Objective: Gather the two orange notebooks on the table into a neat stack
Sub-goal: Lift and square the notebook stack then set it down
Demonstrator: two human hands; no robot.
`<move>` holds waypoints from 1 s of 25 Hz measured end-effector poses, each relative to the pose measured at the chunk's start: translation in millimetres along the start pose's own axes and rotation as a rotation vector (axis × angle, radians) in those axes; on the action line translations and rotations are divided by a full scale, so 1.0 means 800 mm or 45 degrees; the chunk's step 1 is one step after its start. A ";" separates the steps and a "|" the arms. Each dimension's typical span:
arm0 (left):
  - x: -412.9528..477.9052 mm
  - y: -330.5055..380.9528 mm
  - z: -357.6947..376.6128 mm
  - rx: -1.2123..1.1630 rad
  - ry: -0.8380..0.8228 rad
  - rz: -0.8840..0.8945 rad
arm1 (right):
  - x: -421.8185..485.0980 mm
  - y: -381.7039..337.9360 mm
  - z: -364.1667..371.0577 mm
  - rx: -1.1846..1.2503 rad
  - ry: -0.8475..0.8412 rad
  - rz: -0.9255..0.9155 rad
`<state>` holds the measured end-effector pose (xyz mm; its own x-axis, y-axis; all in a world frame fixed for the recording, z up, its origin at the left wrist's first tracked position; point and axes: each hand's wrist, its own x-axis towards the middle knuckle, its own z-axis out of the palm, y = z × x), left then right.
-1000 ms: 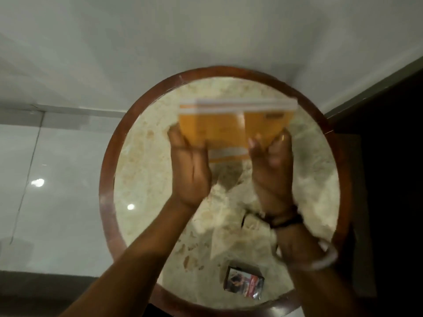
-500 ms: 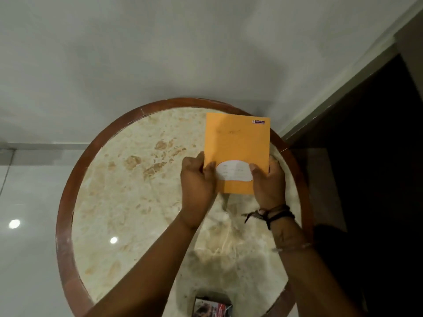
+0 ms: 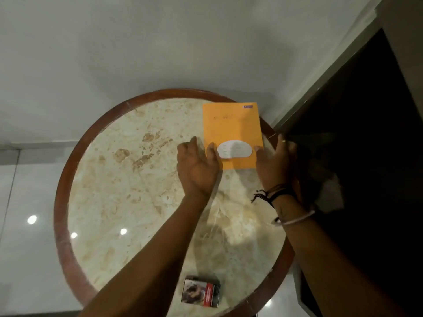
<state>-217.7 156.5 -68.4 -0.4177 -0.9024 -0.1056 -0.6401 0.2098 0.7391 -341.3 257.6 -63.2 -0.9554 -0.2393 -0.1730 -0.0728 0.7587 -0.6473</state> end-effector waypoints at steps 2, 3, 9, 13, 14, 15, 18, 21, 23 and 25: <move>-0.007 -0.030 -0.040 0.212 0.091 0.106 | -0.060 0.021 -0.022 0.052 -0.110 -0.249; -0.007 -0.055 -0.064 0.343 0.110 0.136 | -0.100 0.033 -0.030 0.060 -0.294 -0.368; -0.018 -0.216 -0.170 0.721 -0.254 0.149 | -0.299 0.091 -0.019 -0.686 -1.028 -0.864; -0.027 -0.244 -0.167 0.822 -0.348 0.228 | -0.302 0.063 0.010 -0.614 -0.868 -0.880; -0.024 -0.246 -0.166 0.816 -0.338 0.219 | -0.292 0.046 0.017 -0.537 -0.802 -0.811; -0.021 -0.246 -0.165 0.823 -0.333 0.207 | -0.279 0.024 0.026 -0.458 -0.717 -0.716; -0.022 -0.244 -0.165 0.840 -0.334 0.211 | -0.215 -0.068 0.082 -0.162 -0.421 -0.452; -0.024 -0.247 -0.163 0.849 -0.260 0.298 | -0.127 -0.157 0.158 -0.150 -0.200 -0.328; -0.023 -0.252 -0.162 0.878 -0.228 0.320 | -0.083 -0.193 0.201 -0.211 -0.154 -0.215; -0.021 -0.252 -0.162 0.886 -0.221 0.325 | -0.060 -0.212 0.229 -0.274 -0.155 -0.115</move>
<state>1.9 80.9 -129.6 -0.6660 -0.7340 -0.1335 -0.7450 0.6449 0.1705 -230.9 29.6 -81.1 -0.9019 -0.3729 -0.2181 -0.2277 0.8394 -0.4935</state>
